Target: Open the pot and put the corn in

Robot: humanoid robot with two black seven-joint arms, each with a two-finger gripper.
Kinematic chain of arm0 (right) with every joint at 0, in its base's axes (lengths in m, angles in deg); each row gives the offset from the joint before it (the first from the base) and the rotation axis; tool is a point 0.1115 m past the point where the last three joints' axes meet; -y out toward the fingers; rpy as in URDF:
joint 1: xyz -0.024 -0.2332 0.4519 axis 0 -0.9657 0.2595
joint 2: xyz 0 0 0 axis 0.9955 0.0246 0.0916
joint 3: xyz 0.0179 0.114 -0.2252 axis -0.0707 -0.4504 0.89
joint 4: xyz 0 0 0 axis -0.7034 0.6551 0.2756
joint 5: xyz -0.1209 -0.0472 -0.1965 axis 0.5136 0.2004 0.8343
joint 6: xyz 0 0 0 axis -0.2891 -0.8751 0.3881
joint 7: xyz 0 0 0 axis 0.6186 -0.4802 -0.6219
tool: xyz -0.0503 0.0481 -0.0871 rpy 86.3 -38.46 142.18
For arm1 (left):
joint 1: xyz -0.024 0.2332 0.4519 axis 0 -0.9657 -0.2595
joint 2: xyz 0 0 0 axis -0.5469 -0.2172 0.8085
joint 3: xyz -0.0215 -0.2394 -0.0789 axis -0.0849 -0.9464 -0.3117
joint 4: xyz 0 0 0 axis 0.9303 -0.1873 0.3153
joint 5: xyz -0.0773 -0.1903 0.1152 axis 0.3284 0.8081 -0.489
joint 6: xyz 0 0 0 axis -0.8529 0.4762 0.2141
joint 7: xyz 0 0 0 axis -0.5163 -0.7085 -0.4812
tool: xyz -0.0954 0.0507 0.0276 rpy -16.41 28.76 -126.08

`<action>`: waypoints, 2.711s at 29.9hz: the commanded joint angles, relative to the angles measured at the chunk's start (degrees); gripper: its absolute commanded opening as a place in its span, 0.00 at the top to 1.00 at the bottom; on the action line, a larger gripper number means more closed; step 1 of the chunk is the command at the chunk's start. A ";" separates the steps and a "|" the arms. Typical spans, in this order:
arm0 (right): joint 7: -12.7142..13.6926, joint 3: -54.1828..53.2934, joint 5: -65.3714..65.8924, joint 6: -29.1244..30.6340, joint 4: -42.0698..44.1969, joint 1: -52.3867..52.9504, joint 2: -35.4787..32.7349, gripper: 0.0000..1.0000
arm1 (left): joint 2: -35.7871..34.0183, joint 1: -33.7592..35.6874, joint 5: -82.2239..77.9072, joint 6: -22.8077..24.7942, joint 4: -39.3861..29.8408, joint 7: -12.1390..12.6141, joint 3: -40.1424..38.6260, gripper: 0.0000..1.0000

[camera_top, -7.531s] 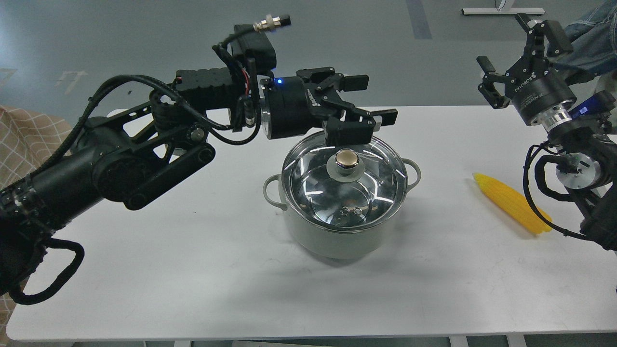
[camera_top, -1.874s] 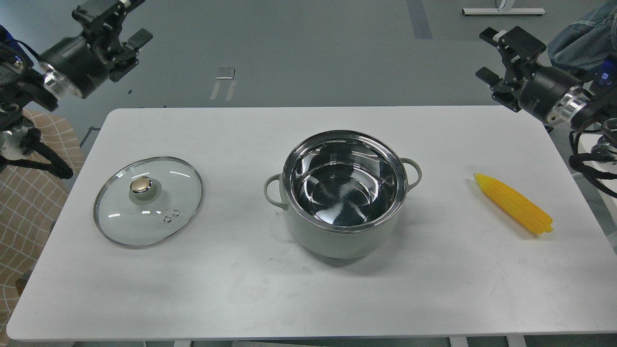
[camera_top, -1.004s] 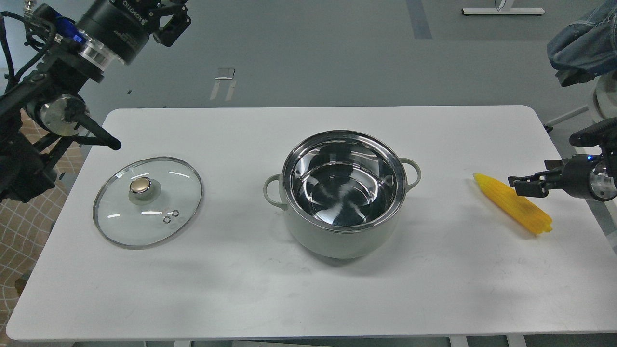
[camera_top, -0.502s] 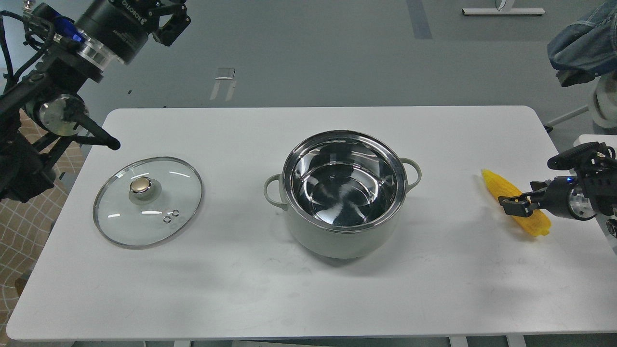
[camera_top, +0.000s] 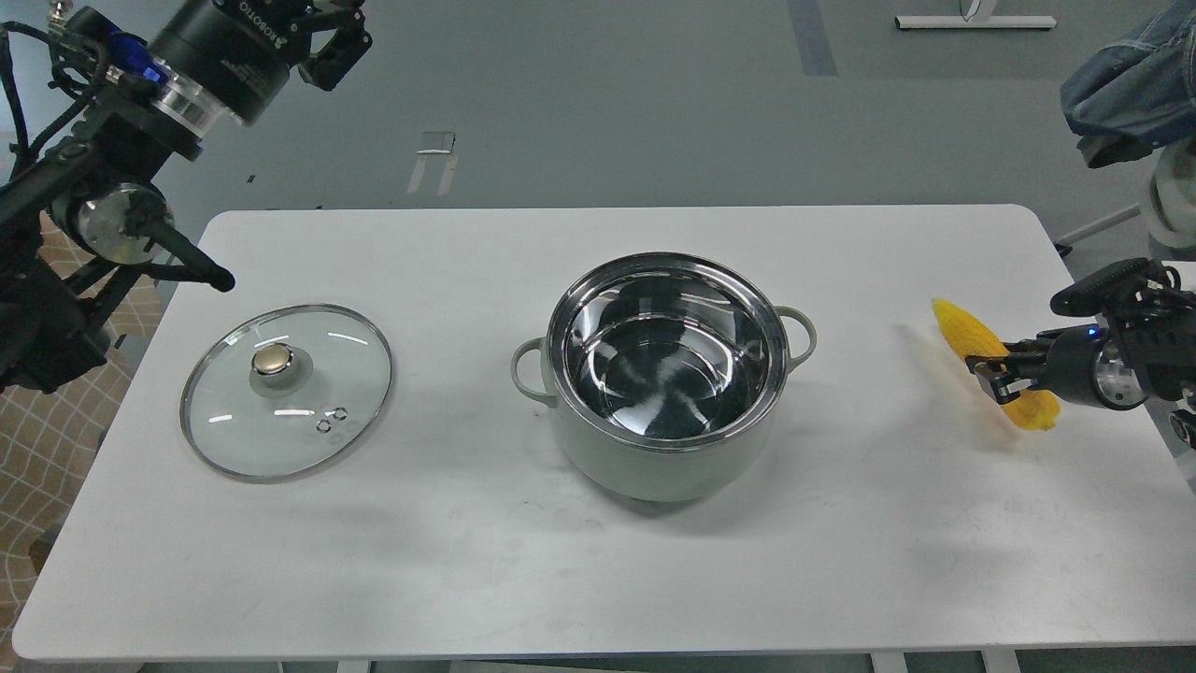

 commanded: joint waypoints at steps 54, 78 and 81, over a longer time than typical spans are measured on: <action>-0.01 10.76 -8.42 11.23 -27.56 27.41 16.42 0.20 | 0.37 0.03 0.18 -0.44 -1.75 0.09 -0.61 0.05; -0.01 -9.26 -56.73 9.39 -6.48 22.50 16.07 0.00 | 1.78 -0.76 -0.17 -1.50 -0.70 0.35 -0.79 0.02; -0.01 -15.25 -63.61 9.39 -5.15 18.36 16.15 0.00 | 2.92 -0.85 -0.35 -0.70 0.18 1.50 -0.61 0.02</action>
